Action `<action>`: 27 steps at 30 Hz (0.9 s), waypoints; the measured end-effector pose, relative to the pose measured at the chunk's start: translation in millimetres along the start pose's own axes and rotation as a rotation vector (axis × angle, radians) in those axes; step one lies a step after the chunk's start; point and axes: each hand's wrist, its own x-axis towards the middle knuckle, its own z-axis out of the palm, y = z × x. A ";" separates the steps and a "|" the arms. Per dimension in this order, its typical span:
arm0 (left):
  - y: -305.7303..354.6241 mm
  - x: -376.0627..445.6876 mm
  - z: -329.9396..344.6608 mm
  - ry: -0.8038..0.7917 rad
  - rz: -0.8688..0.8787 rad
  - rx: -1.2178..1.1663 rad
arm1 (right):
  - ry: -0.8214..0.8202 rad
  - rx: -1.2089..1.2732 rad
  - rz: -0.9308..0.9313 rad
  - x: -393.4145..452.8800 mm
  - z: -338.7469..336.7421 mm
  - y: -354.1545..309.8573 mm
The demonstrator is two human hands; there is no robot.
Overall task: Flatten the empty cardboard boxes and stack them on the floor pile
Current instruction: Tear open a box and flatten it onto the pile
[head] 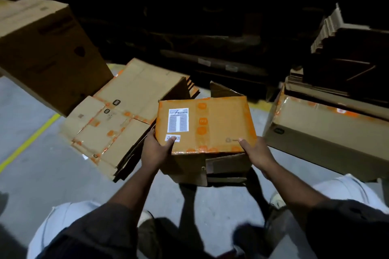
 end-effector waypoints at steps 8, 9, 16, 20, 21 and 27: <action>-18.2 -15.3 -16.2 -0.196 0.023 -0.301 | 0.051 0.115 -0.115 -8.5 0.1 -25.6; -18.4 -16.3 -15.5 -0.193 0.041 -0.278 | 0.060 0.108 -0.133 -8.7 -2.7 -31.4; -13.5 -49.4 -2.0 -0.100 -0.015 -0.297 | 0.283 -0.152 -0.455 -4.8 -24.4 -109.3; -21.0 -70.1 24.1 -0.222 -0.194 -0.528 | 0.278 -0.284 -0.657 11.5 8.8 -172.3; -25.5 -70.1 29.6 -0.319 -0.230 -0.529 | 0.263 -0.309 -0.718 14.3 23.2 -182.0; -32.6 -58.7 49.3 -0.783 -0.422 -0.202 | -0.013 -0.597 -0.992 11.5 115.0 -167.4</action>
